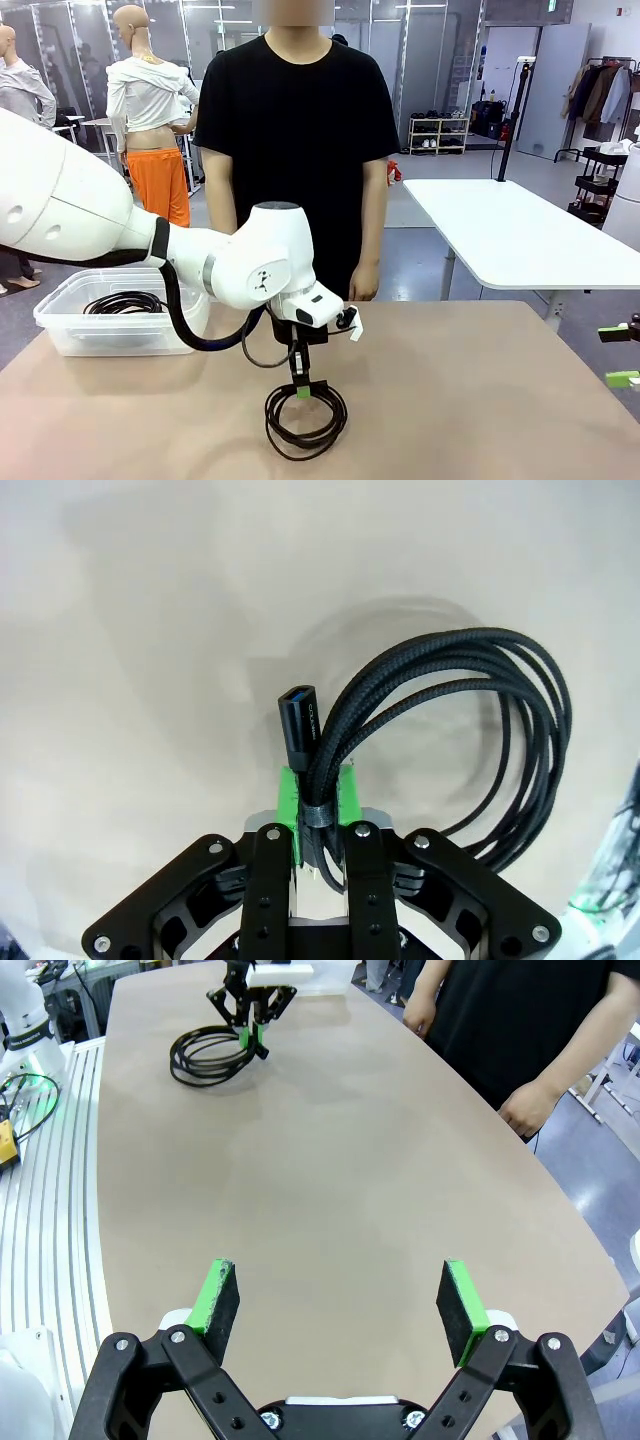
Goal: Organize and store the cables.
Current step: Place the USB Extension Cable into the Organizing box.
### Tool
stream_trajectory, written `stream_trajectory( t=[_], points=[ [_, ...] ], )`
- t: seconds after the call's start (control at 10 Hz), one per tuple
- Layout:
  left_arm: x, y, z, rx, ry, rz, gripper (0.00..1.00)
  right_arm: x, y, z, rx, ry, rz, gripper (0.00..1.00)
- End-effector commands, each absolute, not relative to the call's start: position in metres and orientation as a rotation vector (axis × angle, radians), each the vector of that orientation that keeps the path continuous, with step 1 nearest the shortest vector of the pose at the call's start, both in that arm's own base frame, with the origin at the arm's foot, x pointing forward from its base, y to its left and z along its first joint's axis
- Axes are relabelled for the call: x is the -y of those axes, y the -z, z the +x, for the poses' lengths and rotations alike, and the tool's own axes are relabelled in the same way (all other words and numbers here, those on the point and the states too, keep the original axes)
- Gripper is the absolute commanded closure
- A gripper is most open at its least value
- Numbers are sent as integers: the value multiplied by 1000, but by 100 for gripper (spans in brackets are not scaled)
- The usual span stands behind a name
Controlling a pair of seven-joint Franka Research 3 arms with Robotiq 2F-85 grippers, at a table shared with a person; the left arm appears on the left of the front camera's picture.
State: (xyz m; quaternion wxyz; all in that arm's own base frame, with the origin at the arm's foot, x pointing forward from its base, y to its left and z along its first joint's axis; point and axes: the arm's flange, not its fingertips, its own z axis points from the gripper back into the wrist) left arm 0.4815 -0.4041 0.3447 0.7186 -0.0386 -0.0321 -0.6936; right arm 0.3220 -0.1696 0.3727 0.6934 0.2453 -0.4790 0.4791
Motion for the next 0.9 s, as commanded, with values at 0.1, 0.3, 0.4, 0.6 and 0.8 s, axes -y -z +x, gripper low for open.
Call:
stream_trajectory(
  t=[0.1,0.3,0.4,0.6,0.8],
  points=[
    [367,-424,473,90,1634,-90,90,169,-376,323,1074,-1056,552,0],
    [343,-442,470,92,1694,-87,90,169,-376,323,1074,-1056,552,0],
    [336,-446,468,120,1709,-83,90,169,-376,323,1074,-1056,552,0],
    [329,-447,464,174,1715,-77,90,169,-376,323,1074,-1056,552,0],
    [341,-456,477,118,1705,-52,90,169,-376,323,1074,-1056,552,0]
  ],
)
